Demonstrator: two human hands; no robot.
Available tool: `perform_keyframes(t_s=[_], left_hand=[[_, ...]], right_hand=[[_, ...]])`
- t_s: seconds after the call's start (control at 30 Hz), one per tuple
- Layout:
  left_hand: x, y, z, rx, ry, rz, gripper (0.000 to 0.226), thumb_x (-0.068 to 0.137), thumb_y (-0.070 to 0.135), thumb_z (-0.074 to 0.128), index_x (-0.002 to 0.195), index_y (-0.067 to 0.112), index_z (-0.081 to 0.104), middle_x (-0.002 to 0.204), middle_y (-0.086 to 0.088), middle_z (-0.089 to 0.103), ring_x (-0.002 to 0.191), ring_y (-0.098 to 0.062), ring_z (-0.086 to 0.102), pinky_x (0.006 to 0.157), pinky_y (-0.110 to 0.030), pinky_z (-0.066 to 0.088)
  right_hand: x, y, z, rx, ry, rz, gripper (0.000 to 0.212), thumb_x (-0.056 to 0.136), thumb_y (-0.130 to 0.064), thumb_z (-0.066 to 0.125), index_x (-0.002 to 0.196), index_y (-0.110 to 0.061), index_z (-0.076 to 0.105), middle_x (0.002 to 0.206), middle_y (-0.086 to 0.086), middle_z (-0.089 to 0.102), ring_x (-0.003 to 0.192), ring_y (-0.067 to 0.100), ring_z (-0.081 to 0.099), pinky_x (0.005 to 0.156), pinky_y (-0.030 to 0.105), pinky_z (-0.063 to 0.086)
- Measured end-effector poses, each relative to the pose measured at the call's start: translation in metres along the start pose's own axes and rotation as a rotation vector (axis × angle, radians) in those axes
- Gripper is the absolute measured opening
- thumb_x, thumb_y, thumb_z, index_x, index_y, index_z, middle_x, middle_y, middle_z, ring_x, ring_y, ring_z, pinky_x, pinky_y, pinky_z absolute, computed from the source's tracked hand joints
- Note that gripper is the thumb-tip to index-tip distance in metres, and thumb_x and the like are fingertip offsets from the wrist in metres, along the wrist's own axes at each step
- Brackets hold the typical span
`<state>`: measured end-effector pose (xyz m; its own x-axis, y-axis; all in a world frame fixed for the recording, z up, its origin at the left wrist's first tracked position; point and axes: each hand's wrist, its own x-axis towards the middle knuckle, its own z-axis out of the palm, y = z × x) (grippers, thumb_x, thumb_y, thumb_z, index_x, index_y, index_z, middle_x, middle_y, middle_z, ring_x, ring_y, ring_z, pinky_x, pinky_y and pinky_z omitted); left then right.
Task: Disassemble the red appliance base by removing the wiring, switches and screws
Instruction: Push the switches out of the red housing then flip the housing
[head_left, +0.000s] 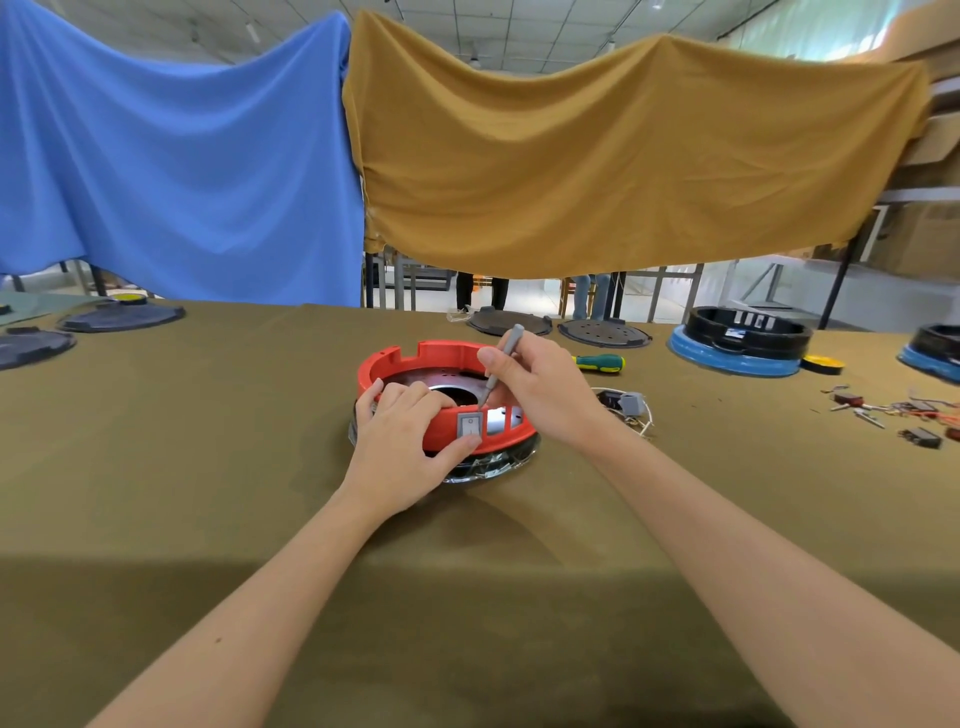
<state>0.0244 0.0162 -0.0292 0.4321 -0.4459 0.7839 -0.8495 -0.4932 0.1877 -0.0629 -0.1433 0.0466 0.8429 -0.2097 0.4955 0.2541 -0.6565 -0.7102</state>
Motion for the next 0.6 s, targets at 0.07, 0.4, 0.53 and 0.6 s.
perform_keyframes(t_s=[0.07, 0.4, 0.53, 0.6], left_hand=[[0.0001, -0.0005, 0.0, -0.001, -0.001, 0.0, 0.048, 0.082, 0.066, 0.046, 0.1, 0.026, 0.064, 0.093, 0.014, 0.056, 0.098, -0.013, 0.051, 0.112, -0.037, 0.014], [0.0002, -0.0028, 0.0015, -0.019, 0.006, -0.003, 0.043, 0.082, 0.065, 0.049, 0.099, 0.028, 0.062, 0.094, 0.015, 0.054, 0.099, -0.01, 0.048, 0.112, -0.031, 0.008], [0.0004, -0.0028, 0.0025, -0.019, 0.01, -0.001, 0.043, 0.082, 0.065, 0.048, 0.099, 0.028, 0.062, 0.094, 0.015, 0.055, 0.099, -0.01, 0.048, 0.112, -0.033, 0.01], [0.0007, -0.002, 0.0022, -0.026, 0.016, -0.003, 0.043, 0.082, 0.066, 0.048, 0.098, 0.028, 0.061, 0.093, 0.016, 0.054, 0.099, -0.01, 0.048, 0.112, -0.032, 0.009]], right_hand=[[-0.0004, 0.0014, -0.001, 0.032, 0.019, 0.015, 0.025, 0.101, -0.032, 0.054, 0.088, -0.012, 0.058, 0.075, 0.007, 0.073, 0.066, 0.013, 0.071, 0.068, 0.03, 0.055], [0.0018, 0.0023, -0.0011, 0.001, -0.003, -0.021, 0.027, 0.101, -0.032, 0.054, 0.09, -0.008, 0.059, 0.074, 0.001, 0.072, 0.064, 0.006, 0.069, 0.057, 0.014, 0.048], [0.0031, 0.0031, -0.0011, -0.028, -0.028, -0.037, 0.028, 0.101, -0.034, 0.054, 0.09, -0.009, 0.06, 0.075, 0.003, 0.071, 0.065, 0.008, 0.069, 0.059, 0.017, 0.05], [0.0079, 0.0006, -0.0033, -0.08, -0.079, -0.038, 0.031, 0.101, -0.035, 0.054, 0.09, -0.008, 0.061, 0.074, 0.004, 0.072, 0.064, 0.007, 0.068, 0.058, 0.014, 0.048]])
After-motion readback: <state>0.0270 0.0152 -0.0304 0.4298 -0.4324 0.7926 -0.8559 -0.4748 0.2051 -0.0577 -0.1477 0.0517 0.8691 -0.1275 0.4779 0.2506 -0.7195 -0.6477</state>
